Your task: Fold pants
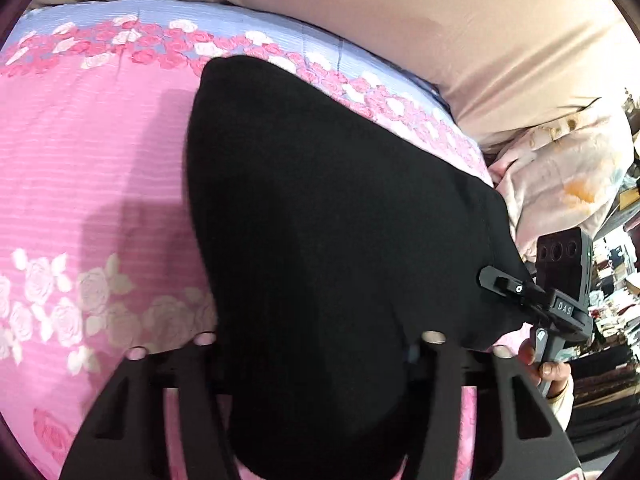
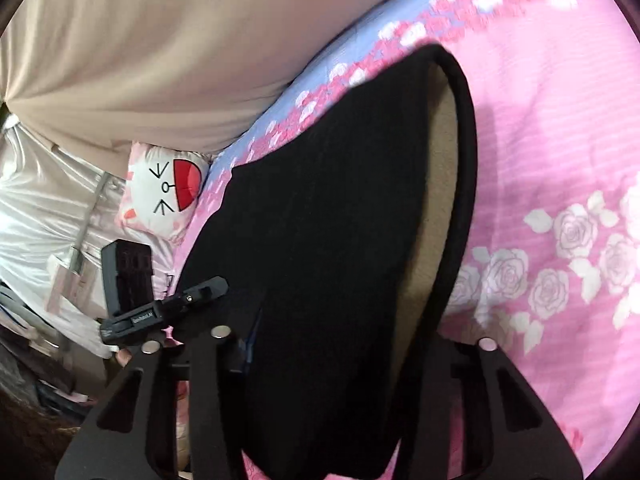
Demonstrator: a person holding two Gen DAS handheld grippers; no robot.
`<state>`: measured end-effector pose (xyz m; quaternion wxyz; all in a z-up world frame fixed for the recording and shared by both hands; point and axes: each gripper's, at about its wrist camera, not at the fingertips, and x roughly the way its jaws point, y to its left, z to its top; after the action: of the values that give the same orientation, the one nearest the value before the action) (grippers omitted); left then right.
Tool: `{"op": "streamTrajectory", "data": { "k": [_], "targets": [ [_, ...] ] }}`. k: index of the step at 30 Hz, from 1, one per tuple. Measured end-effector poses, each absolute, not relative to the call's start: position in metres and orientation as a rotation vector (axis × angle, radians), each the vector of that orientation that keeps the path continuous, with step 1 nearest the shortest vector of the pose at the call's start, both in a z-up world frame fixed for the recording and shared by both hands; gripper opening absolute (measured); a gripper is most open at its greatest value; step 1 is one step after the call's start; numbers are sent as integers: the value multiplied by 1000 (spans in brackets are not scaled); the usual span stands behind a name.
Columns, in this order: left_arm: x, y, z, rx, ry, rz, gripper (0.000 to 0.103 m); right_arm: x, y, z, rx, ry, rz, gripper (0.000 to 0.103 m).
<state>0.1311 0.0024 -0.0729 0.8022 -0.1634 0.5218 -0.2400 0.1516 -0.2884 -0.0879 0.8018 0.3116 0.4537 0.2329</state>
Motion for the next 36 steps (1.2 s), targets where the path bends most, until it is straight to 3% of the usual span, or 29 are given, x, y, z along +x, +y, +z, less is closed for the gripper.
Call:
{"op": "streamTrajectory", "data": {
  "k": [8,14,21,24,28,36],
  "targets": [
    [70,31,-15,-356,1064,-602,41,82,-269,-23,633,902,560,36],
    [4,38,-43,-264,1129,-560,43,13,-255,-63,674,1001,527,36],
    [-10,42,-74,-250,1078,-488,51,9,-263,-100,714,993,517,37],
    [-13,38,-71,-239,1063,-474,45,6,-261,-98,703,971,511,36],
    [-22,24,-33,-145,991,-466,37,-3,-245,-59,592,911,489,34],
    [-28,21,91,-34,711,-479,37,6,-241,62,426,685,558,34]
  ]
}}
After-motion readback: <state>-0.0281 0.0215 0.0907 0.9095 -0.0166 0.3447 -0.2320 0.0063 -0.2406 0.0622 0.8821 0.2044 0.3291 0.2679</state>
